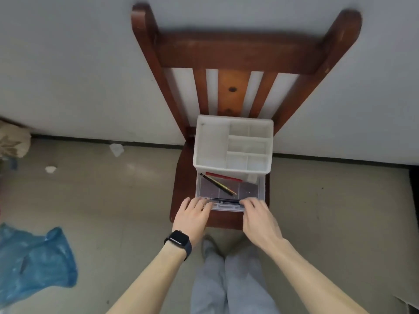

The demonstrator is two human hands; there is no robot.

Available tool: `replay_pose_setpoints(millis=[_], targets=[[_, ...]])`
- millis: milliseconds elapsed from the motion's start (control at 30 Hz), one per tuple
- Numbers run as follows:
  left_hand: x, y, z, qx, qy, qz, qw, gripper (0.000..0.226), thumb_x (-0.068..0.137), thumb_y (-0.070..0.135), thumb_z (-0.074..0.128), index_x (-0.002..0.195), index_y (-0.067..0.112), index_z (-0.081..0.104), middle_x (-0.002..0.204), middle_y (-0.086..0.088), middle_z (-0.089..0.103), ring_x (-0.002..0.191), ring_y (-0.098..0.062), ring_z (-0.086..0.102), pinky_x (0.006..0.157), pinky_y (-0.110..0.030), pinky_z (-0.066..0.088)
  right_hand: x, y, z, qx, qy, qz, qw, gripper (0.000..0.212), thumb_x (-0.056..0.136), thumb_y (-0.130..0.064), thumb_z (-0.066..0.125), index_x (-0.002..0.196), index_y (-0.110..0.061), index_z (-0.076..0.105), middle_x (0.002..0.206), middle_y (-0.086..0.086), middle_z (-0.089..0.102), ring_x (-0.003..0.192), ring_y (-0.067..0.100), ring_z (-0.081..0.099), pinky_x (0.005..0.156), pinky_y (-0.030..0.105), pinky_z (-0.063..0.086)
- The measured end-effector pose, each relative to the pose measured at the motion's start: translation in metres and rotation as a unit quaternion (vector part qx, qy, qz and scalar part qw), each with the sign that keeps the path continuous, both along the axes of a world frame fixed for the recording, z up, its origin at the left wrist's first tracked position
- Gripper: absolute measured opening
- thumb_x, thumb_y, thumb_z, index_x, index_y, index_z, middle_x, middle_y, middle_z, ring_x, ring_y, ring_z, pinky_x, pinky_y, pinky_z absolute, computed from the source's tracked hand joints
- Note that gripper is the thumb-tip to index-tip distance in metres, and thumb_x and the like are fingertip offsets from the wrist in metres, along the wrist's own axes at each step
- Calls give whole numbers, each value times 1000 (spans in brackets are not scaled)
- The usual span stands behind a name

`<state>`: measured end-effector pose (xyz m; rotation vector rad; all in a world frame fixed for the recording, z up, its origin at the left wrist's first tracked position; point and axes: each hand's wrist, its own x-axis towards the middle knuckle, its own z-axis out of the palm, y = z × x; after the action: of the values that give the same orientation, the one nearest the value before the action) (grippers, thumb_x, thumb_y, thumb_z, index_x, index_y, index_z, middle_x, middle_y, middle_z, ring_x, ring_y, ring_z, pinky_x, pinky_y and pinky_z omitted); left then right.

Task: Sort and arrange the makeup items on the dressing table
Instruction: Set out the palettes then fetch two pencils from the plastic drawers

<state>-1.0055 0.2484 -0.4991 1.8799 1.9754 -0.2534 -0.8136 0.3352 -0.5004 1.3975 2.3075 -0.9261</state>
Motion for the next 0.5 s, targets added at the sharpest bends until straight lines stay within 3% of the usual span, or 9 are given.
replay_pose_setpoints(millis=[67, 167, 300, 500], targets=[[-6, 1, -13, 27, 23, -34, 999, 51, 46, 10, 91, 94, 21, 80, 92, 3, 76, 93, -20, 72, 87, -42, 58, -6, 7, -14, -2, -7, 6, 1000, 44, 100, -7, 41, 143, -13, 49, 143, 2, 51, 130, 22, 43, 100, 39, 48], [-16, 0, -27, 75, 17, -67, 995, 44, 44, 4, 88, 84, 19, 79, 81, 2, 75, 82, -21, 71, 84, -41, 58, -15, 18, -29, -18, -33, 31, 999, 49, 96, -3, 40, 144, -12, 48, 139, 7, 53, 123, 27, 47, 95, 42, 50], [-23, 0, -38, 111, -7, -81, 990, 37, 52, 1, 84, 84, 17, 76, 77, 1, 72, 75, -22, 68, 77, -32, 57, -27, 31, -41, -41, -107, 81, 990, 51, 92, -7, 41, 142, -14, 48, 132, 11, 52, 119, 31, 48, 90, 43, 50], [-25, 0, -42, 104, -30, -57, 993, 49, 45, 0, 87, 89, 18, 76, 78, 1, 71, 71, -23, 66, 66, -28, 54, -36, 41, -46, -57, -132, 105, 984, 30, 100, -23, 39, 125, -17, 54, 121, 10, 53, 114, 31, 47, 88, 41, 48]])
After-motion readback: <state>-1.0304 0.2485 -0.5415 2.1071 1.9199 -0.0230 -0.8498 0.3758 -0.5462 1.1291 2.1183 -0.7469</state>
